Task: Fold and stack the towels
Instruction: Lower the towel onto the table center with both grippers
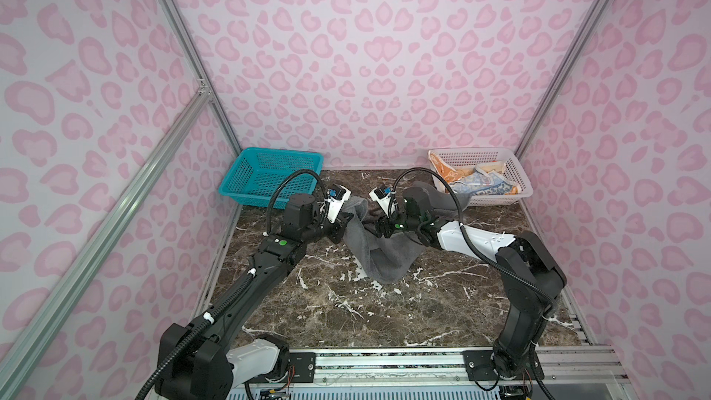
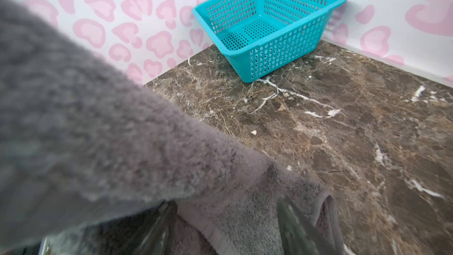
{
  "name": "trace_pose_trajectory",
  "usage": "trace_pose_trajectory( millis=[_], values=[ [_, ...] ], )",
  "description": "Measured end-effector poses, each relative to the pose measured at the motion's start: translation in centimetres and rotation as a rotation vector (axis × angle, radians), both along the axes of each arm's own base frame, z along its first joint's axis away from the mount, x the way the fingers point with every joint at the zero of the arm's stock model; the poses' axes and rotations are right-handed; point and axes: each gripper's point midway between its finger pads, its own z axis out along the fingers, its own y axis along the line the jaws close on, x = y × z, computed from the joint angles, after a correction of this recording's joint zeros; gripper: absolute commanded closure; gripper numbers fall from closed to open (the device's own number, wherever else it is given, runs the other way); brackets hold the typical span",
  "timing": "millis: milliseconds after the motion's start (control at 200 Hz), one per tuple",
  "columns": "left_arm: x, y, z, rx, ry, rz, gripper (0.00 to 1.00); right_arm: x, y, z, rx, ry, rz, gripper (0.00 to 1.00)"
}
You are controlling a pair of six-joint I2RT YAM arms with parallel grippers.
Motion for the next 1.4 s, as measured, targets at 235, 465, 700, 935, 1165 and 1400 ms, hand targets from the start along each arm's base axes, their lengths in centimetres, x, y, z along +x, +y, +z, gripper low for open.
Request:
trace_pose_trajectory(
  millis=[235,465,700,935,1165,1400],
  values=[
    [0.2,0.4,0.1,0.002,-0.004,0.010,0.96,-0.9,1.0,2.8,0.072,-0.041,0.053,0.27],
    [0.4,0.8,0.1,0.005,-0.007,0.018,0.96,-3.5,0.2,3.0,0.067,-0.043,0.076,0.25],
    [0.3,0.7,0.0,0.004,-0.004,0.011,0.96,-4.1,-0.9,3.1,0.056,-0.055,0.045,0.25],
    [0.4,0.4,-0.4,0.005,0.014,0.000,0.96,-1.9,1.0,2.2,0.077,-0.042,0.026,0.33],
    [0.2,0.4,-0.6,0.007,0.027,-0.004,0.96,-0.2,1.8,2.8,0.136,-0.026,-0.011,0.75],
    [0.2,0.5,-0.7,0.018,0.017,-0.011,0.96,1.4,-1.5,6.5,0.177,-0.066,-0.086,1.00]
  ],
)
